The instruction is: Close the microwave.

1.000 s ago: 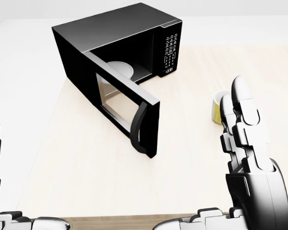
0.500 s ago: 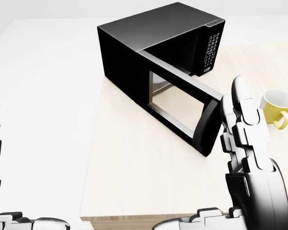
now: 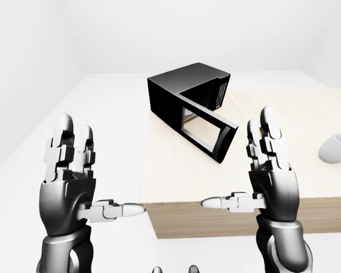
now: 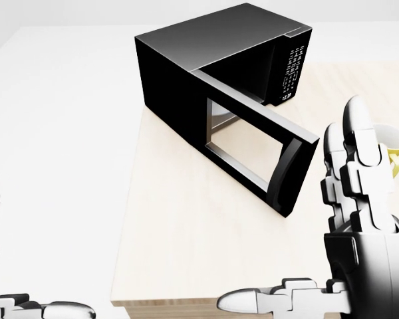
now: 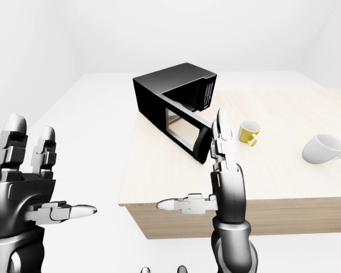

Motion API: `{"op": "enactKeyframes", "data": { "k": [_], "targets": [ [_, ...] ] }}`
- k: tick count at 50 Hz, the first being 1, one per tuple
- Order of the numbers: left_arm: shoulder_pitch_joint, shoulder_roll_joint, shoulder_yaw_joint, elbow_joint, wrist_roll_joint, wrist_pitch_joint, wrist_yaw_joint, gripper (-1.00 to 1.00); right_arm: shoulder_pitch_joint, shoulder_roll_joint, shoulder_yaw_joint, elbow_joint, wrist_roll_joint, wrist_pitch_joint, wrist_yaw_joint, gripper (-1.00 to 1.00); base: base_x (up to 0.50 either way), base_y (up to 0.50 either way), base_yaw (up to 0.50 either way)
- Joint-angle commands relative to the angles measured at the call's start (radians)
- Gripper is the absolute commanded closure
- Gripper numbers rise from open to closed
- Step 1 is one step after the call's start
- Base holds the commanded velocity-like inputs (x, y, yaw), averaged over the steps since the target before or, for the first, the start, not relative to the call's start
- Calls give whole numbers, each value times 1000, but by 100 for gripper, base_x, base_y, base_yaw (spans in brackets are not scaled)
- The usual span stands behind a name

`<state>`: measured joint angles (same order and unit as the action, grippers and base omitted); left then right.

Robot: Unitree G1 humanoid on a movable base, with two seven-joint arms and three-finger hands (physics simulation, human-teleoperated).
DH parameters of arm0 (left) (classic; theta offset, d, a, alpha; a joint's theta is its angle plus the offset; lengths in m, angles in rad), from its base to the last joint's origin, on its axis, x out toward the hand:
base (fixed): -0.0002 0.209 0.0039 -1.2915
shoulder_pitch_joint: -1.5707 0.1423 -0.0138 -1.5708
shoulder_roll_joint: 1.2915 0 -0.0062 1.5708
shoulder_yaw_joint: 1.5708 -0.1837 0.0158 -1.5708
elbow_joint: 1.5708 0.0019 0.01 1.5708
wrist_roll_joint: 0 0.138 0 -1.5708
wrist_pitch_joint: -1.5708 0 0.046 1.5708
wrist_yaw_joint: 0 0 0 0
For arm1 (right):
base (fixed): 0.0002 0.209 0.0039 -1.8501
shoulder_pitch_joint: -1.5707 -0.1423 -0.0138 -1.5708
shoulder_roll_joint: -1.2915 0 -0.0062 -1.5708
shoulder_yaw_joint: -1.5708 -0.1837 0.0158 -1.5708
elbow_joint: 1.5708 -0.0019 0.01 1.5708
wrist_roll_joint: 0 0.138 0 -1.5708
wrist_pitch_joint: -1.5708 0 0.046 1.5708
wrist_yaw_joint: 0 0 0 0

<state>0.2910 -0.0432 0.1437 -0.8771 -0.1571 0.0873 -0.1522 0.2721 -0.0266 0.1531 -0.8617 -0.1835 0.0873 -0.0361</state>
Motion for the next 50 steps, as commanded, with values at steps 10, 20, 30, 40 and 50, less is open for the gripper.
{"op": "enactKeyframes", "data": {
  "k": [10, 20, 30, 40, 50],
  "targets": [
    [-15, -1, 25, -26, -56, 0, 1, -100, 0, -4, 11, -18, 32, 0, 9, -100, 33, 2, 0],
    [-15, -1, 27, -35, -58, 0, 1, -100, -1, -6, 14, -26, 31, 0, 7, -100, 50, 3, 0],
    [-12, -2, 22, -31, -44, 0, 2, -100, 0, -7, 12, -14, 24, 0, 3, -100, 50, 3, 0],
    [-11, -3, 20, -22, -48, 0, 2, -100, 7, -7, 15, -11, 17, 0, -3, -100, 5, 0, 0],
    [-16, -1, 15, -8, -44, 0, 6, -100, 8, -11, 26, -13, 14, 0, 1, -100, 0, 0, 0]
  ]
}}
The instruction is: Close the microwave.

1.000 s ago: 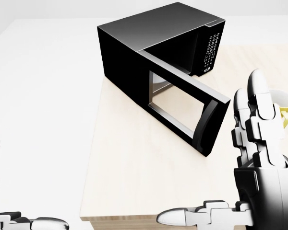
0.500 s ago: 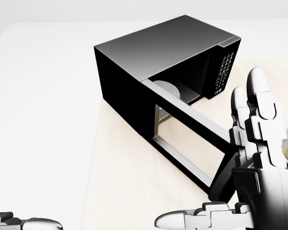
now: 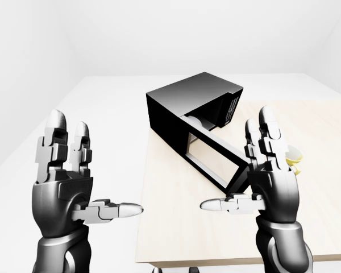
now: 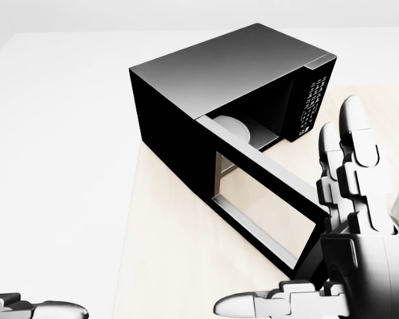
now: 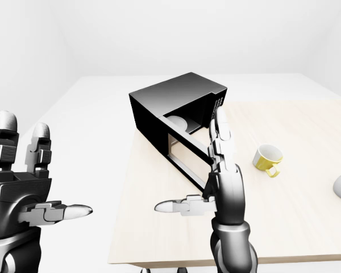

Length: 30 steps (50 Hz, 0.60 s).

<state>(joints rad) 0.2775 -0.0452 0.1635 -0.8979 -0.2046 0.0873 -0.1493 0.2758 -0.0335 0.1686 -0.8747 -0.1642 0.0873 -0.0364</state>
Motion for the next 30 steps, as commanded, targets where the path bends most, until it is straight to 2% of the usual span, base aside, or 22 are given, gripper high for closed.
{"op": "enactKeyframes", "data": {
  "k": [1, 9, 22, 30],
  "targets": [
    [-3, 2, -7, 17, 7, 0, 3, -100, 4, -5, 12, -2, -6, 0, 2, -100, 0, 0, 0],
    [-8, 6, -17, 42, 16, 0, 9, -100, 9, -10, 35, 8, -15, 0, -2, -100, 0, 0, 0],
    [-4, 8, -16, 38, 15, 0, 9, -100, 17, -52, 198, 111, -54, 0, -60, -100, 0, 0, 0],
    [-6, 7, -15, 40, 16, 0, 9, -100, 14, -62, 228, 150, -52, 0, -75, -100, 0, 0, 0]
  ]
}}
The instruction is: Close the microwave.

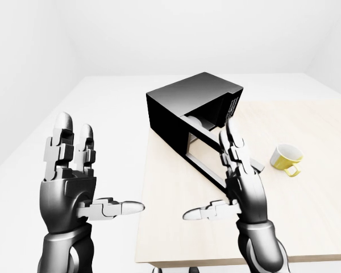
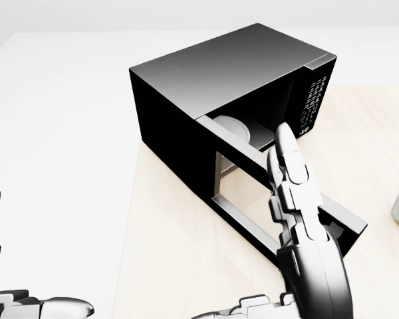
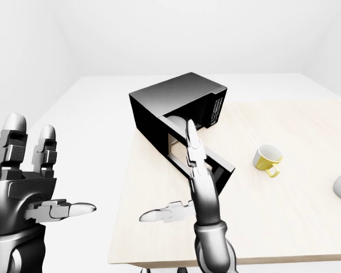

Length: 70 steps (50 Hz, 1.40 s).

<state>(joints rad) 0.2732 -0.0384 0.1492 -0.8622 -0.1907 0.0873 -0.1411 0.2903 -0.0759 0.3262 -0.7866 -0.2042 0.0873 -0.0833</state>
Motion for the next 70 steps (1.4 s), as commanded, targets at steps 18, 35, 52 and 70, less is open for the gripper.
{"op": "enactKeyframes", "data": {
  "k": [18, 35, 52, 70],
  "targets": [
    [-4, 1, 1, 5, 2, 0, -2, -100, -49, 8, 61, 278, -7, 0, -27, -100, 0, 0, 0],
    [7, -2, -4, 1, 5, 0, -4, -100, -110, 63, -40, 480, 9, -13, -6, -100, 0, 0, 0],
    [14, -3, -6, -9, 4, 0, -5, -100, -176, 90, -110, 630, 18, -74, -1, -100, 0, 0, 0],
    [17, -3, -10, -18, 5, 0, -8, -100, -380, 112, -245, 832, 34, -85, -1, -100, 0, 0, 0]
  ]
}}
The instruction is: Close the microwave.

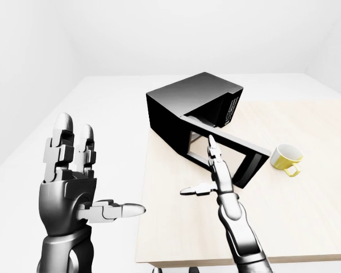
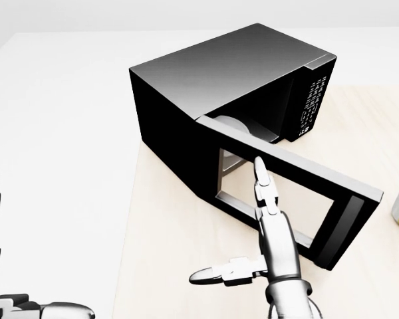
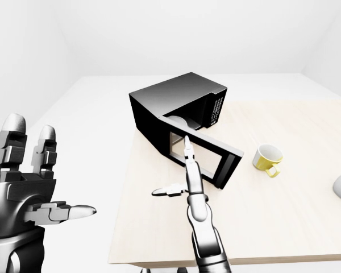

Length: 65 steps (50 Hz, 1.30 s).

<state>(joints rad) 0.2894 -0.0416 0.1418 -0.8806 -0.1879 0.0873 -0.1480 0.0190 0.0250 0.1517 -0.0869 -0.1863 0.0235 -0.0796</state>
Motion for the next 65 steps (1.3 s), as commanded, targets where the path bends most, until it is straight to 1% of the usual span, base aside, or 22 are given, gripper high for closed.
{"op": "enactKeyframes", "data": {
  "k": [1, 6, 8, 12, 14, 20, 22, 23, 25, 27, 33, 37, 43, 46, 55, 65],
  "targets": [
    [1, 0, -3, 1, 2, 0, -1, -100, -118, 11, -74, 136, 19, -17, -5, -100, 0, 0, 0],
    [-1, 1, -7, 7, 4, 0, -2, -100, -184, 4, -99, 184, 32, -4, -2, -100, 0, 0, 0],
    [-2, 2, -7, 5, 4, 0, 0, -100, -218, 1, -112, 223, 44, -12, -4, -100, 0, 0, 0],
    [0, 2, -7, 1, 4, 0, -1, -100, -269, -3, -125, 266, 58, -11, -11, -100, 0, 0, 0],
    [0, 2, -7, -4, 3, 0, 0, -100, -323, -11, -141, 340, 73, -32, -14, -100, 0, 0, 0],
    [-5, 2, -1, -5, -1, 0, 0, -100, -415, -32, -164, 455, 94, -57, -25, -100, 0, 0, 0],
    [-8, 3, 3, -6, -2, 0, 0, -100, -442, -38, -168, 494, 103, -78, -18, -100, 0, 0, 0],
    [-8, 3, 5, -9, -5, 0, 0, -100, -450, -39, -169, 507, 104, -83, -18, -100, 0, 0, 0],
    [-7, 2, 9, -17, -7, 0, 0, -100, -487, -46, -178, 583, 114, -111, -18, -100, 0, 0, 0],
    [-5, 1, 5, -16, -3, 0, -1, -100, -521, -55, -184, 654, 118, -111, -23, -100, 0, 0, 0],
    [-12, 1, 16, -17, -6, 0, -2, -100, -563, -66, -189, 710, 121, -111, -28, -100, 0, 0, 0],
    [-7, -1, 13, -15, -3, 0, -4, -100, -623, -73, -196, 808, 127, -111, -31, -100, 0, 0, 0],
    [-4, -2, 7, -9, 1, 0, -6, -100, -771, -93, -209, 1026, 135, -111, -40, -100, 0, 0, 0],
    [-9, -1, 6, 2, 2, 0, -5, -100, -828, -95, -203, 1089, 119, -111, -46, -100, 0, 0, 0],
    [-6, 1, 0, 3, 3, 0, -3, -100, -901, -89, -204, 1174, 94, -111, -47, -100, 0, 0, 0],
    [-2, 2, -14, 12, 12, 0, -1, -100, -986, -98, -223, 1322, 79, -111, -40, -100, 0, 0, 0]
  ]
}}
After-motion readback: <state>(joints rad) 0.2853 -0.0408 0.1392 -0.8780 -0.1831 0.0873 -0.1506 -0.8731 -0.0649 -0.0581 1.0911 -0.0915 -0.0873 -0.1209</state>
